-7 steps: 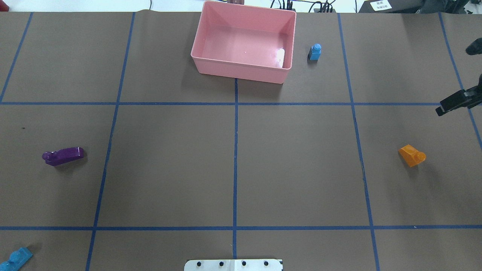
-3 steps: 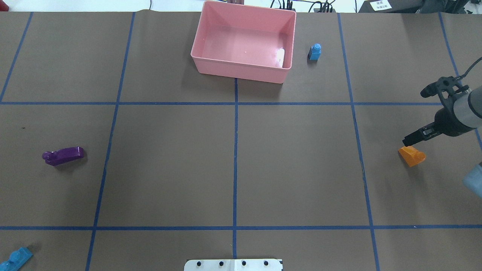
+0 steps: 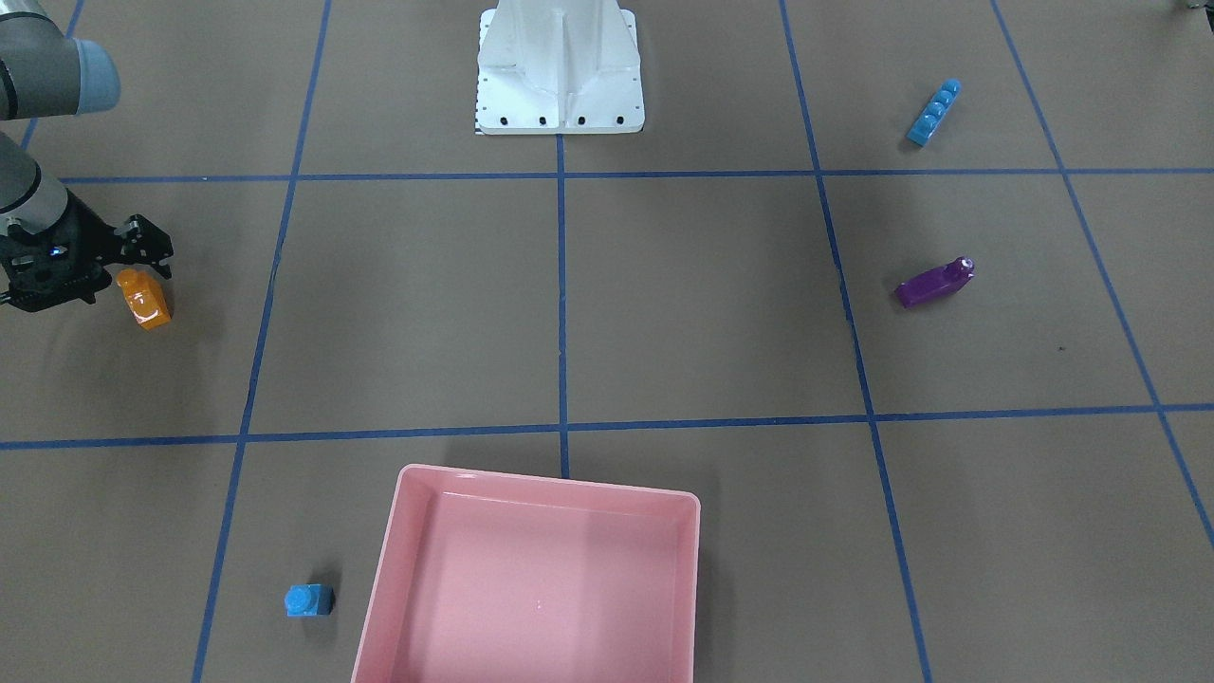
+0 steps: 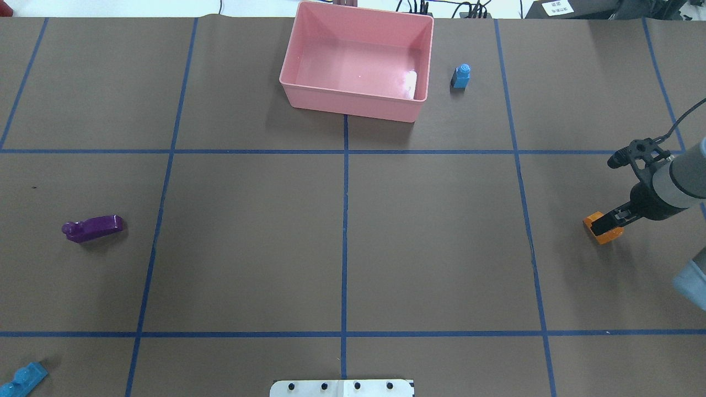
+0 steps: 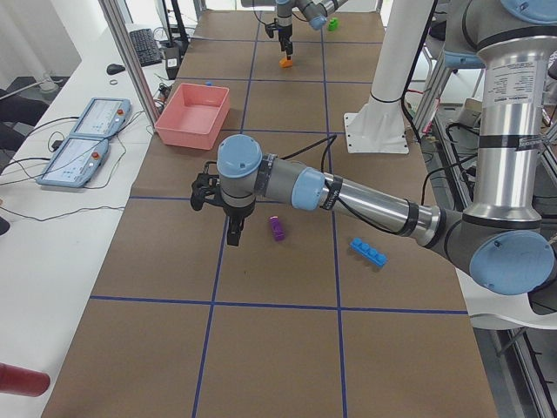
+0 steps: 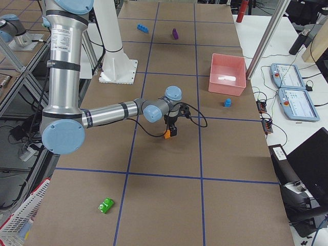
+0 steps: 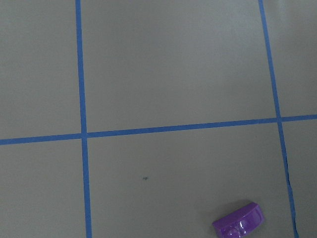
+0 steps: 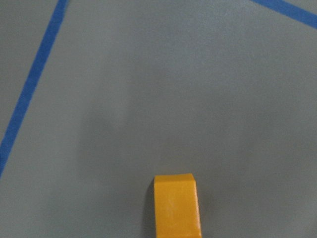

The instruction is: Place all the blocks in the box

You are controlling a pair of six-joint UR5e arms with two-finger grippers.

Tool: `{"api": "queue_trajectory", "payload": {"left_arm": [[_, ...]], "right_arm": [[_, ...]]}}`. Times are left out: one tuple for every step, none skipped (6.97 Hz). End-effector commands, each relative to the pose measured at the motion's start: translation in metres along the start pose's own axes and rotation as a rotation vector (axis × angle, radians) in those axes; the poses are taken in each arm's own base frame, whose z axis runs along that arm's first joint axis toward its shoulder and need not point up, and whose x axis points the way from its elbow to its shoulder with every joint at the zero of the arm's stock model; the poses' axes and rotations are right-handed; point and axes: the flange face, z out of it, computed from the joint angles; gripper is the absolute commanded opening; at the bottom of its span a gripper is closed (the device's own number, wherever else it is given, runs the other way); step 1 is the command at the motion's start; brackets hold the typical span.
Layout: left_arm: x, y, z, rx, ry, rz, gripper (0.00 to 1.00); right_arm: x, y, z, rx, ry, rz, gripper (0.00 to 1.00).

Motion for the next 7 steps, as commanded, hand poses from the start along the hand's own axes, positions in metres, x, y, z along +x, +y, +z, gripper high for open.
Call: {"api": "queue_trajectory", "payload": {"left_arm": [[0.003, 0.002, 0.000, -0.007, 0.037, -0.004, 1.00], [0.003, 0.002, 0.000, -0.007, 0.037, -0.004, 1.00], [0.003, 0.001, 0.000, -0.007, 0.036, -0.005, 1.00], [0.003, 0.001, 0.001, -0.009, 0.036, -0.005, 1.00], [0.003, 0.001, 0.000, -0.007, 0.036, -0.001, 1.00], [0.004, 0.002, 0.000, -0.006, 0.038, 0.001, 1.00], [0.016, -0.004, -0.009, 0.015, 0.033, 0.030, 0.99]], "right_arm": [[0.006, 0.001, 0.017, -0.029, 0.010, -0.006, 0.89], [0.004, 0.001, 0.017, -0.036, 0.002, -0.007, 0.39], [0.001, 0.003, 0.021, -0.046, 0.005, -0.010, 0.00], [0.001, 0.004, 0.021, -0.042, 0.014, -0.014, 0.00], [-0.001, 0.005, 0.017, -0.034, 0.010, -0.017, 0.00], [-0.005, 0.004, 0.010, -0.026, -0.007, -0.022, 0.00], [-0.008, 0.001, -0.011, 0.008, -0.017, -0.011, 0.00]]}}
